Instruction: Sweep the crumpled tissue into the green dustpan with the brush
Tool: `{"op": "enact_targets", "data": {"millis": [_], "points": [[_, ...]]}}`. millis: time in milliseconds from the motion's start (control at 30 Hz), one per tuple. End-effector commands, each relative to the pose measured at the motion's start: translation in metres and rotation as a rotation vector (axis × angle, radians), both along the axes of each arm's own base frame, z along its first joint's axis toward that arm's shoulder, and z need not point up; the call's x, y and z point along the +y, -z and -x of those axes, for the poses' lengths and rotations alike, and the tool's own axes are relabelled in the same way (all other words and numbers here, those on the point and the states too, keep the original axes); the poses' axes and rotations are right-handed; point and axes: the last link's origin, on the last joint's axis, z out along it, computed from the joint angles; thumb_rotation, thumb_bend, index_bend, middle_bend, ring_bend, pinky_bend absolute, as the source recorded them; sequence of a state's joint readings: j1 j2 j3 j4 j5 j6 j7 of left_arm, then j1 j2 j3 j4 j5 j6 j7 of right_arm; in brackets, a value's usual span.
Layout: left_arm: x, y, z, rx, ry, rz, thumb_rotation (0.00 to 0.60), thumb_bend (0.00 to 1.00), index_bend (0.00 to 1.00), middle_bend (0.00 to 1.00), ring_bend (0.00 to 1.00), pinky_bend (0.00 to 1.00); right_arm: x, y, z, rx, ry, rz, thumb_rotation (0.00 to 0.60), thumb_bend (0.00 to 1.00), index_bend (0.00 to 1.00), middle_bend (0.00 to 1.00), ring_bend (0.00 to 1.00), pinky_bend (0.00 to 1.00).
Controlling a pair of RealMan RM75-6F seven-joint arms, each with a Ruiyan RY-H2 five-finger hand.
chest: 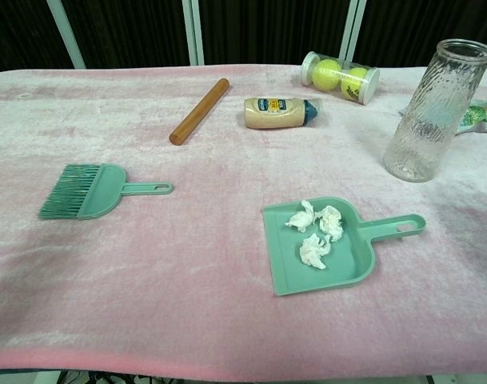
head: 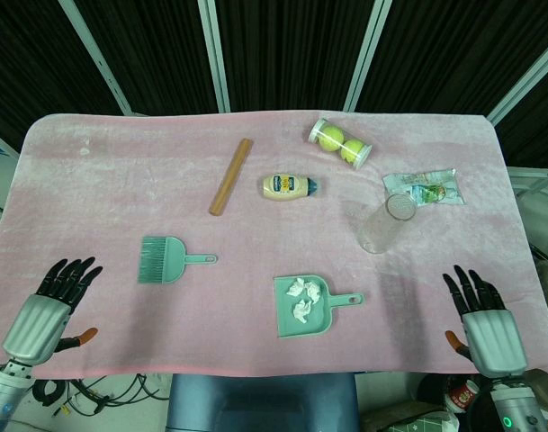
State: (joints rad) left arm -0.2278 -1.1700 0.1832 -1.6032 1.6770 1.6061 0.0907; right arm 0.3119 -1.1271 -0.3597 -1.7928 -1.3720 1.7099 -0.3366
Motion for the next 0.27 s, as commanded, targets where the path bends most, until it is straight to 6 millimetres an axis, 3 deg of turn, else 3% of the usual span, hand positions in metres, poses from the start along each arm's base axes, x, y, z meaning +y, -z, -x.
{"op": "enact_targets", "data": {"millis": [33, 267], "points": [[-0.0049, -0.0061, 0.0116, -0.017, 0.000, -0.044, 0.600, 0.02, 0.00, 0.00, 0.00, 0.01, 0.0149, -0.0161, 0.0176, -0.049, -0.025, 0.087, 0.600, 0.11, 0.00, 0.00, 0.00, 0.16], [-0.0062, -0.0139, 0.0157, -0.044, -0.004, -0.101, 0.600, 0.02, 0.00, 0.00, 0.00, 0.00, 0.0117, -0.0247, 0.0260, -0.066, -0.031, 0.172, 0.600, 0.11, 0.00, 0.00, 0.00, 0.15]]}}
